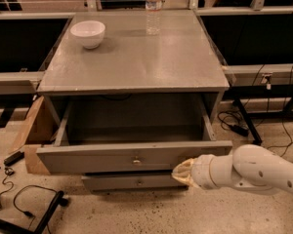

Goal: Close top drawer

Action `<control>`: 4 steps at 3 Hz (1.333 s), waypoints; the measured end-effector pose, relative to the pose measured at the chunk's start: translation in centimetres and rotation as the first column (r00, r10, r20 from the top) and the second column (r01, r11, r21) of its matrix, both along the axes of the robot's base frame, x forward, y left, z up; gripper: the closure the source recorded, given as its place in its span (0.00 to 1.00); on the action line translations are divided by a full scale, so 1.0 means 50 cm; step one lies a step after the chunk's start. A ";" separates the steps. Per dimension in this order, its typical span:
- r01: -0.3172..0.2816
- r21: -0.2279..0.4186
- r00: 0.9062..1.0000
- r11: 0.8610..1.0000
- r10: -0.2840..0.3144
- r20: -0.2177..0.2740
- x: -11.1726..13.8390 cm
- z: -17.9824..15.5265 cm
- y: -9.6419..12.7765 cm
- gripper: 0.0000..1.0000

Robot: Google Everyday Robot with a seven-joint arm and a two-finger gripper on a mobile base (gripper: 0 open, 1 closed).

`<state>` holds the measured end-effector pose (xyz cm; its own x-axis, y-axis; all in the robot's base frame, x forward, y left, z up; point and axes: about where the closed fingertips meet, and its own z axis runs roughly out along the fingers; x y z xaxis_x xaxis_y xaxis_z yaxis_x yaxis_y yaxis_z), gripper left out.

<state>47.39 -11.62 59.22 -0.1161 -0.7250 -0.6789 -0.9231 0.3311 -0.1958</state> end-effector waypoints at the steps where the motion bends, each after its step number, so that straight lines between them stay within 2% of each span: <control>1: -0.016 0.000 1.000 1.000 0.016 0.014 0.064 0.006 0.007 1.00; 2: -0.016 0.000 1.000 1.000 0.016 0.014 0.060 0.006 0.007 1.00; 3: -0.032 -0.008 0.999 0.999 0.032 0.031 0.130 0.020 0.010 1.00; 4: -0.032 -0.008 0.999 0.999 0.032 0.031 0.126 0.020 0.010 1.00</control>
Offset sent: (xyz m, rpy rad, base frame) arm 0.2248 0.0090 0.0336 -0.0342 -0.1063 0.0906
